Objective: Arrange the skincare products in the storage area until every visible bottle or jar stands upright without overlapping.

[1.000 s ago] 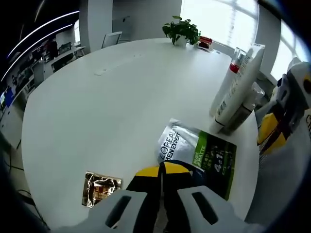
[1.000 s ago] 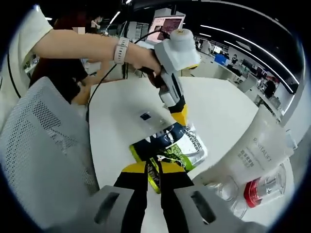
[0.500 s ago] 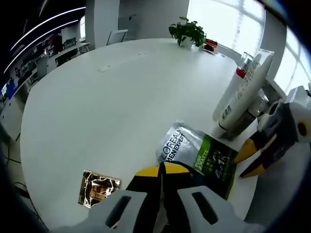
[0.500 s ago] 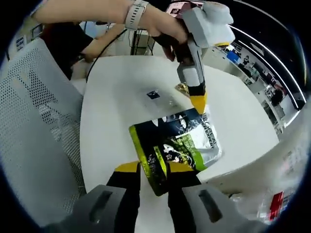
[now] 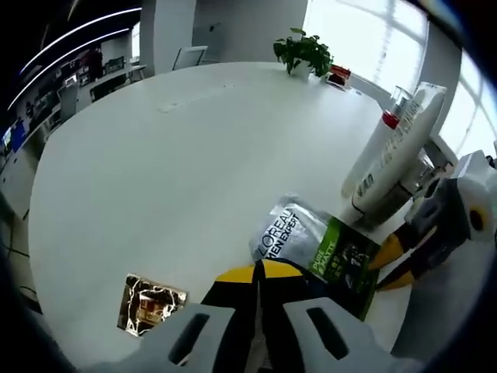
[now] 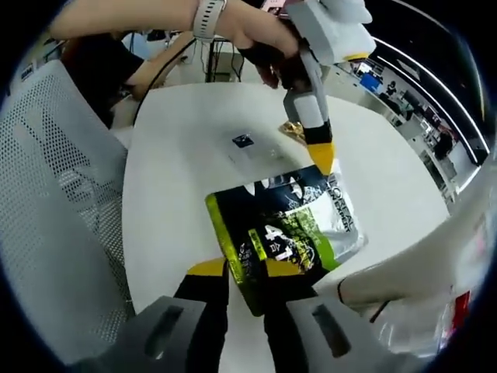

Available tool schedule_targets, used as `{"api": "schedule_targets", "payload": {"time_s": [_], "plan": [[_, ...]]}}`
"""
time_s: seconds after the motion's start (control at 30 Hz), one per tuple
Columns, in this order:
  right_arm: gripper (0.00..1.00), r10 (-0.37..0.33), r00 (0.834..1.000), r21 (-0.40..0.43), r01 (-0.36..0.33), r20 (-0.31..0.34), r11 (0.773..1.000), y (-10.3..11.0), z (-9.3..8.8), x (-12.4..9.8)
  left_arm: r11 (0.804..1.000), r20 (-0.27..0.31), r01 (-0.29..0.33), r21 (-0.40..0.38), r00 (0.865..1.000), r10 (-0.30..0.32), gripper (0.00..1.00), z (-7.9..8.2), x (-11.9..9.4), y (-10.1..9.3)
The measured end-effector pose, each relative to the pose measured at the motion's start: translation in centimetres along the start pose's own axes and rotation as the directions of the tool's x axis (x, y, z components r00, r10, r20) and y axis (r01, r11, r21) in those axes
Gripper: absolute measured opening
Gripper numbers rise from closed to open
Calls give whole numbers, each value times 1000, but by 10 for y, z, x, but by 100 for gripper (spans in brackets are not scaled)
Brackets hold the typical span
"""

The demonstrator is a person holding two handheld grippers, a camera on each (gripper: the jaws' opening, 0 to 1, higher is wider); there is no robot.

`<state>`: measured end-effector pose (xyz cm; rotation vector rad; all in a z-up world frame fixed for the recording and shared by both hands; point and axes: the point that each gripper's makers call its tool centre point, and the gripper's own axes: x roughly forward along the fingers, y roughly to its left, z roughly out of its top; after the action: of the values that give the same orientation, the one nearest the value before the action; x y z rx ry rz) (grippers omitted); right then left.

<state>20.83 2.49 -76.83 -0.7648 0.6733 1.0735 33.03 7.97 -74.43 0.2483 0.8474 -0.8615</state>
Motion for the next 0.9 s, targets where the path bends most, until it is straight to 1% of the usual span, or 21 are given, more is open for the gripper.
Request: {"api": "schedule_targets", "payload": {"time_s": [0.03, 0.17, 0.23, 0.37, 0.53, 0.67, 0.8, 0.87, 0.9], "plan": [[14, 2, 1000, 3, -2, -3, 1000, -2, -3, -1, 1000, 3, 2, 2, 1000, -2, 0, 1, 0, -1], [15, 3, 1000, 17, -3, -15, 1000, -4, -7, -3, 1000, 7, 5, 4, 1000, -5, 0, 2, 3, -3], [15, 3, 1000, 17, -3, -10, 1000, -4, -6, -3, 1000, 13, 8, 27, 1000, -8, 0, 3, 5, -6], [14, 6, 1000, 25, -6, -11, 1000, -3, -6, -4, 999, 8, 5, 44, 1000, -5, 0, 3, 8, -2], [14, 8, 1000, 38, -7, -11, 999, -3, -6, -4, 999, 20, 1, 49, 1000, -2, 0, 1, 10, 2], [14, 9, 1000, 34, -9, -14, 999, -3, -6, -4, 997, 32, -8, 76, 999, 5, 3, 2, 8, 2], [14, 11, 1000, 35, -11, -15, 999, -2, -6, -5, 995, 49, -37, 91, 998, 33, 8, 6, 4, 7], [14, 11, 1000, 43, -11, -14, 999, -2, -6, -5, 993, 70, -68, 98, 996, 62, 10, 11, 0, 12], [14, 14, 1000, 44, -13, -14, 999, -2, -6, -5, 988, 101, -91, 128, 992, 78, 11, 16, -3, 13]]}}
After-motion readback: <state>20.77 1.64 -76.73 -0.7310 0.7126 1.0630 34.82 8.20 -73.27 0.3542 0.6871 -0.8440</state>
